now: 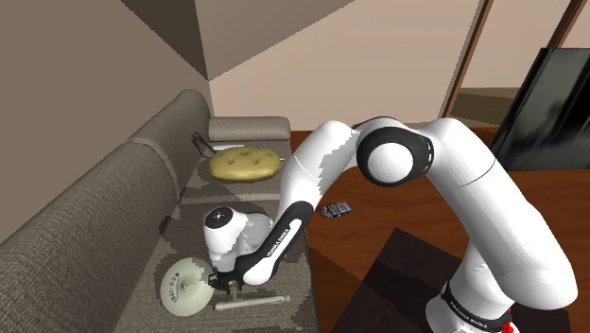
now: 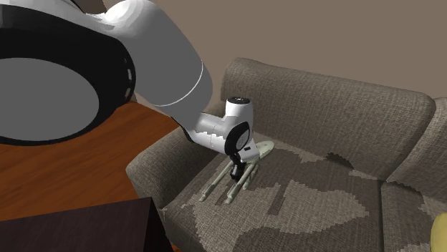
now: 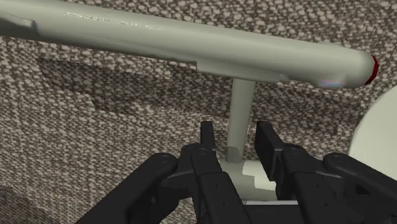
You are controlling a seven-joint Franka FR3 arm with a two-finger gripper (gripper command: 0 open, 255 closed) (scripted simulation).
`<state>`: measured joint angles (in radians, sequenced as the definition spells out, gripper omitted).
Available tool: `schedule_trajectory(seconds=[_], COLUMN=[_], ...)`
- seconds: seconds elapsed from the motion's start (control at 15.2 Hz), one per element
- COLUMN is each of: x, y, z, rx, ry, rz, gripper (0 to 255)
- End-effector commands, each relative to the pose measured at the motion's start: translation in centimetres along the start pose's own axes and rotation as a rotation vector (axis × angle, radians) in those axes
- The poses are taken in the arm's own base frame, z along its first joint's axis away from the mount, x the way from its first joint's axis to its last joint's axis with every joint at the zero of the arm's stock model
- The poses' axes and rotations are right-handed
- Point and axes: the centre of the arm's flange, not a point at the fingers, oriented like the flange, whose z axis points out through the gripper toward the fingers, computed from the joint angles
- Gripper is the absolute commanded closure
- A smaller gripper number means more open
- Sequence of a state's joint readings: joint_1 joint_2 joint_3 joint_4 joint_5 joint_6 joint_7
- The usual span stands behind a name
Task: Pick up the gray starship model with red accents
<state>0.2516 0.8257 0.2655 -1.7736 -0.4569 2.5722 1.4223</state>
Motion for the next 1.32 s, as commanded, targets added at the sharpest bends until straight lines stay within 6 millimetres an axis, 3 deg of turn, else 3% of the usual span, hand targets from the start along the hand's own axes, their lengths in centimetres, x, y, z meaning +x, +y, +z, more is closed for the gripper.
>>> schedule_trajectory(seconds=[0.0,0.46,1.25], x=[0.0,0.0,0.4], y=[0.0,-0.1,-0.1], z=[0.1,0.0,-6.3], rx=[0.0,0.0,0.0], ry=[0.0,0.0,0.0], rz=[0.0,0.0,0.0], gripper=[255,255,255])
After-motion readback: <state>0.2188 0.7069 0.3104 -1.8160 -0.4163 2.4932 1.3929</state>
